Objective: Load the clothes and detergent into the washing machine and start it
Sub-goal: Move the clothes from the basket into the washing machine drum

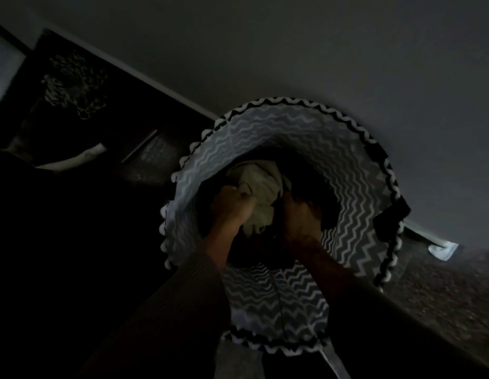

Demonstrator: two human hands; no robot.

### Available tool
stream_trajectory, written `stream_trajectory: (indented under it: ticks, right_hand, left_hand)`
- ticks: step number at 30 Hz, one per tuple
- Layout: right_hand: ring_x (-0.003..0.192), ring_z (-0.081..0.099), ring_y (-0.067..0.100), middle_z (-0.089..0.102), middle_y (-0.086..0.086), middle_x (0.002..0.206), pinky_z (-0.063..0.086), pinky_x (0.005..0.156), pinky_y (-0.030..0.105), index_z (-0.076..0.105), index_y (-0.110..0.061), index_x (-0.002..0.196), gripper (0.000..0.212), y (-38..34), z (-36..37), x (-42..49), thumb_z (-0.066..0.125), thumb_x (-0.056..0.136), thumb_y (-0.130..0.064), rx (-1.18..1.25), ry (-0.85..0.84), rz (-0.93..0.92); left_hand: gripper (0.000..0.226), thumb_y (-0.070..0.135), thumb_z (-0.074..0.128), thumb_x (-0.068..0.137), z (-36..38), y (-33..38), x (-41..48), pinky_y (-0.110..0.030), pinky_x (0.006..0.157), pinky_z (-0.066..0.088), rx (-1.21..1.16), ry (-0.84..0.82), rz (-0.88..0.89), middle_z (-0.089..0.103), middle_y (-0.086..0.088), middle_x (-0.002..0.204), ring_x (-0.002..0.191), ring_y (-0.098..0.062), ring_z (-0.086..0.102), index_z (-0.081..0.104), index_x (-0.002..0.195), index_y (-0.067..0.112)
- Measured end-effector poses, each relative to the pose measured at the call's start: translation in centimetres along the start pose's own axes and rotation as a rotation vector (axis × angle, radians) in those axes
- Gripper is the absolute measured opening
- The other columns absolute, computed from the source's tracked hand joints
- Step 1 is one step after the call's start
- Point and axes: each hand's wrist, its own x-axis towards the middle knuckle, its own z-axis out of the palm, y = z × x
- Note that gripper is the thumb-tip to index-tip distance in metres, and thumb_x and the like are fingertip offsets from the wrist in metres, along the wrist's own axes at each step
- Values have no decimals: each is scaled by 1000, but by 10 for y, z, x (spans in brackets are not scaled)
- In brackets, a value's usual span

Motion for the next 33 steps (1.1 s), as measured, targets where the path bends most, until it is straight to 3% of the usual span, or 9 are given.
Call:
stream_trajectory:
  ticks: [2,9,14,19,21,25,29,31,33]
  right_hand:
    - [69,65,37,67,22,78,55,69,52,67,-4,92,16,-3,-17,-16,70,79,-13,85,35,-11]
    - [82,58,32,62,16,96,41,64,28,60,-18,129,65,-29,-82,-81,53,64,-19,470,96,37]
    - [96,64,21,67,5,108,48,73,29,54,-19,131,58,-66,-135,-123,59,73,-19,793,163,-5]
    - [103,65,17,62,8,116,56,81,43,30,-31,126,75,-88,-184,-152,79,74,-8,1065,235,-7]
    - [107,64,21,58,13,119,54,83,47,30,-35,121,73,-96,-202,-154,76,75,-4,1087,268,-61]
    - [110,59,18,55,5,122,52,89,45,32,-27,126,67,-109,-248,-163,77,80,-8,1052,295,-167]
    - [114,50,-4,51,-17,122,46,96,20,43,-23,130,72,-108,-303,-190,83,72,-38,963,269,-257]
    - [129,45,9,47,-5,137,39,105,27,45,-19,135,78,-104,-321,-206,77,73,-53,914,405,-295]
    - [137,40,19,41,1,147,36,111,40,36,-20,144,86,-101,-330,-219,71,77,-60,1098,533,-150]
  left_hand:
    - [35,30,68,81,-10,-4,-18,-41,87,57,-135,-8,-36,68,-10,113,97,-30,65,68,110,10]
    - [86,59,78,71,-57,9,-95,-28,78,45,-486,-193,-81,55,6,133,120,-24,56,45,144,28]
    - [131,67,92,33,-73,28,-133,-38,81,60,-533,-136,5,62,4,132,109,-18,65,38,146,29]
    - [119,30,94,60,-102,52,-175,-34,91,51,-439,-139,128,51,9,123,116,-16,53,18,151,22]
    - [106,30,92,58,-117,59,-189,-37,94,53,-420,-76,170,55,2,131,119,-22,57,32,144,21]
    - [80,35,72,50,-146,74,-226,-31,89,54,-480,61,262,65,4,113,102,-17,64,54,127,24]
    - [69,22,75,62,-175,87,-266,-22,82,52,-634,124,344,64,10,106,99,-13,64,58,128,21]
    - [62,10,75,74,-189,91,-291,-20,80,51,-755,142,354,64,9,108,97,-11,63,57,132,20]
    - [58,7,72,78,-203,91,-319,-37,92,56,-911,120,342,67,3,116,103,-19,66,58,133,20]
